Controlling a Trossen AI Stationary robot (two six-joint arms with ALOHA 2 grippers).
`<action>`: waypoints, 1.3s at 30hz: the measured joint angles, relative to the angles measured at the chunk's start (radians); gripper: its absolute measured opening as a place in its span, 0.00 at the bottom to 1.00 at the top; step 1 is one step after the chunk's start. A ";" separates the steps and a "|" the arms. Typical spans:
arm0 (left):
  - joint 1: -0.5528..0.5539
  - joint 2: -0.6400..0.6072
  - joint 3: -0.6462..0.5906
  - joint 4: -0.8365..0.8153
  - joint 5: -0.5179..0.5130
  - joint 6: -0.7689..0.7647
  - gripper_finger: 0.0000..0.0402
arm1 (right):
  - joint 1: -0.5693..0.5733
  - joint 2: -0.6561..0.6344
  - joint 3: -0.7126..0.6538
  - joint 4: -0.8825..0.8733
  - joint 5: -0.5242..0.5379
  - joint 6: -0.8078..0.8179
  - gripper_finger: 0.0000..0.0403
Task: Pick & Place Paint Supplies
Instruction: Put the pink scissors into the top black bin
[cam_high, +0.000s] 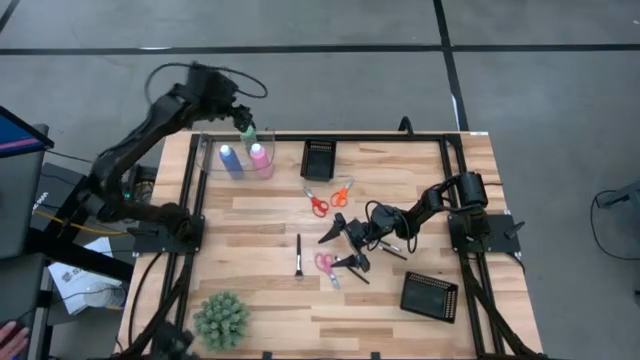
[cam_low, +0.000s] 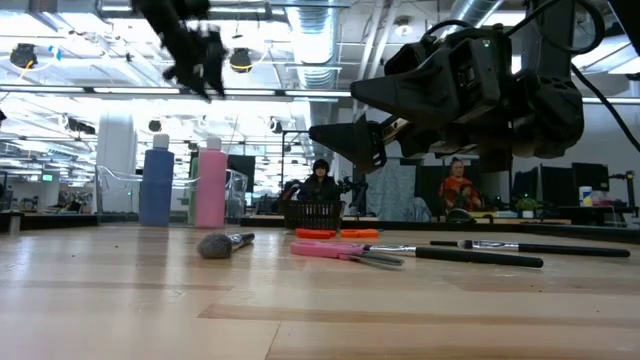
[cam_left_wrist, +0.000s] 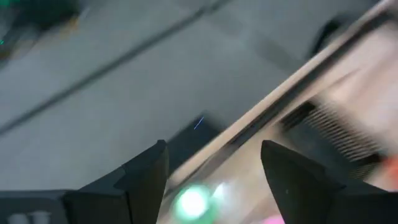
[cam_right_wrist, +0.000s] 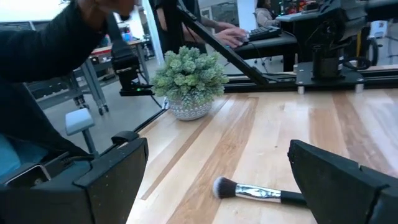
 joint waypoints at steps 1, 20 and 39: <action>-0.007 -0.034 -0.001 0.027 0.058 0.001 0.61 | -0.003 0.000 0.000 0.001 0.002 -0.004 0.93; -0.663 -0.615 -0.810 0.938 0.350 -0.104 0.59 | -0.023 -0.001 0.000 0.107 0.131 -0.011 0.93; -0.858 -0.607 -1.113 1.206 0.230 -0.080 0.50 | -0.028 -0.001 0.000 0.074 0.157 0.016 0.93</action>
